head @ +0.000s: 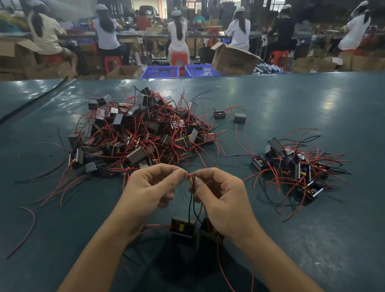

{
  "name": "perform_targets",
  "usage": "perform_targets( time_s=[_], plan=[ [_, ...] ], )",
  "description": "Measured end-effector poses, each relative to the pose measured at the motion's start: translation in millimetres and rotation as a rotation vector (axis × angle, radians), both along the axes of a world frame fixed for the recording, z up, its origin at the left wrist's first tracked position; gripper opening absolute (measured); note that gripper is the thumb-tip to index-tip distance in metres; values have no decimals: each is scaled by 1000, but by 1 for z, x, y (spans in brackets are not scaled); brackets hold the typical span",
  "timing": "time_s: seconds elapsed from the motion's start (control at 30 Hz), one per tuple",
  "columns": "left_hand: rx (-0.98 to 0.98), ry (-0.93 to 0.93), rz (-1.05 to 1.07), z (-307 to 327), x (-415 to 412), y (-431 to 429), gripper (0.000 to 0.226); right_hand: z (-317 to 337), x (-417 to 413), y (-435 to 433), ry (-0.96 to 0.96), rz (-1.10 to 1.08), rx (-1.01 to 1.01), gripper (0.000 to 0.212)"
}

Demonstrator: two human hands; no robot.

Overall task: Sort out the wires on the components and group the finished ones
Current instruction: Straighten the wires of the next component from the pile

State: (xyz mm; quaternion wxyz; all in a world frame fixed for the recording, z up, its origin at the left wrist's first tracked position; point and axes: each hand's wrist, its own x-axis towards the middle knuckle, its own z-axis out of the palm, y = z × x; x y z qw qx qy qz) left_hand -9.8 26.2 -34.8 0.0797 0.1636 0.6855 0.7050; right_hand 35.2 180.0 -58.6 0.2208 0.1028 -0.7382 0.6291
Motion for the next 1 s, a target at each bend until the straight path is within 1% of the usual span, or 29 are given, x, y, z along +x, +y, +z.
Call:
perform_targets(
  time_s=[0.07, 0.13, 0.17, 0.23, 0.27, 0.3, 0.43, 0.5, 0.57, 0.7, 0.77, 0.83, 0.93, 1.0],
  plan=[
    [21, -121, -51, 1, -1, -3, 25, -1, -1, 4, 16, 3, 78, 19],
    [23, -202, -89, 2, -2, -6, 30, -1, -2, 6, 37, -7, 155, 16],
    [10, -213, -97, 3, -2, -7, 29, -1, -2, 7, 53, -15, 192, 13],
    [-33, -180, -82, 6, -1, -7, 15, -1, -2, 8, 97, -43, 255, 10],
    [-66, -137, -59, 8, 0, -6, 11, 0, -2, 8, 120, -58, 280, 9],
    [-107, -73, -27, 8, 1, -5, 11, 0, -2, 8, 140, -70, 308, 10],
    [-270, 238, 67, 7, 4, -2, 5, 0, -2, 9, 201, -108, 456, 7],
    [-331, 330, 93, 5, 4, -2, 10, -1, -2, 9, 216, -135, 495, 7],
    [-346, 389, 128, 5, 5, -1, 13, -1, -2, 8, 221, -157, 500, 6],
    [-351, 469, 215, 5, 8, 2, 20, -2, -4, 9, 176, -182, 458, 7],
    [-356, 542, 219, 6, 11, 3, 22, -2, -4, 10, 130, -173, 421, 6],
    [-381, 693, 181, 6, 12, 3, 24, -2, -4, 10, 94, -166, 397, 5],
    [-520, 974, 138, 5, 12, 0, 25, -3, -4, 9, 36, -156, 333, 8],
    [-567, 1079, 153, 4, 11, -2, 27, -2, -4, 8, 6, -141, 264, 10]
  ],
)
